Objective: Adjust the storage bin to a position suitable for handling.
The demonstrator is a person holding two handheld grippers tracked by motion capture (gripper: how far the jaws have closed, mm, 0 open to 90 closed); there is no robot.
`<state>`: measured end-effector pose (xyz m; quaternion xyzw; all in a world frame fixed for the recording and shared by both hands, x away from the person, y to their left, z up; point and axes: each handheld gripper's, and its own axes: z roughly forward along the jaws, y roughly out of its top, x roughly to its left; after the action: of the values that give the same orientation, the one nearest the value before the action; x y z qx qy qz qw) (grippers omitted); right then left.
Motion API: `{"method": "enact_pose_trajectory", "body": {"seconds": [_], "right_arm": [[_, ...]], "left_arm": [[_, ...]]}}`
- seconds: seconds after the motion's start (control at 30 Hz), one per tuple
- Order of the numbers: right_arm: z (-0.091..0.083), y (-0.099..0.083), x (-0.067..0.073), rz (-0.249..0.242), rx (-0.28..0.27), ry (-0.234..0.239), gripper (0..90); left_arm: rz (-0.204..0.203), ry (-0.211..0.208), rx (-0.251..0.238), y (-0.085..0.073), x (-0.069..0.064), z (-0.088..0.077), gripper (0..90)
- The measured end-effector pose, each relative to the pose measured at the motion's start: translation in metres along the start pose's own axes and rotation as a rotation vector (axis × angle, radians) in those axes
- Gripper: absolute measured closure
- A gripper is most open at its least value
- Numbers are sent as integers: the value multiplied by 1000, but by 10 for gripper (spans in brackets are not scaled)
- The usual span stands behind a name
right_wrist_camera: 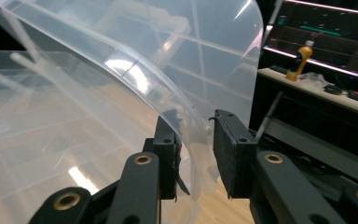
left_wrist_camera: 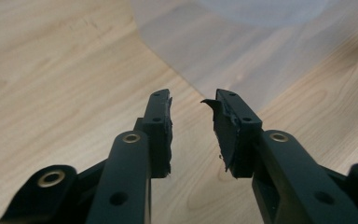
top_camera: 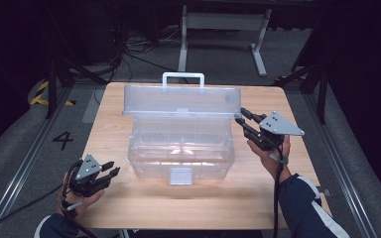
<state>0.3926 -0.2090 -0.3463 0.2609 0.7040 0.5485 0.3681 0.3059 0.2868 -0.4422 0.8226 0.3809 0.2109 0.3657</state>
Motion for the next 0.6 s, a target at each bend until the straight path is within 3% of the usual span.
{"method": "enact_pose_trajectory", "body": {"seconds": [0.17,0.4,0.6], "right_arm": [[8,5,2,6,-14,-77,745],[16,12,2,8,-6,-138,770],[22,18,-4,50,-6,-141,792]], "left_arm": [[-15,-22,29,-7,-2,5,645],[-17,-18,86,-19,-2,7,549],[-19,-50,90,-27,2,7,455]]}}
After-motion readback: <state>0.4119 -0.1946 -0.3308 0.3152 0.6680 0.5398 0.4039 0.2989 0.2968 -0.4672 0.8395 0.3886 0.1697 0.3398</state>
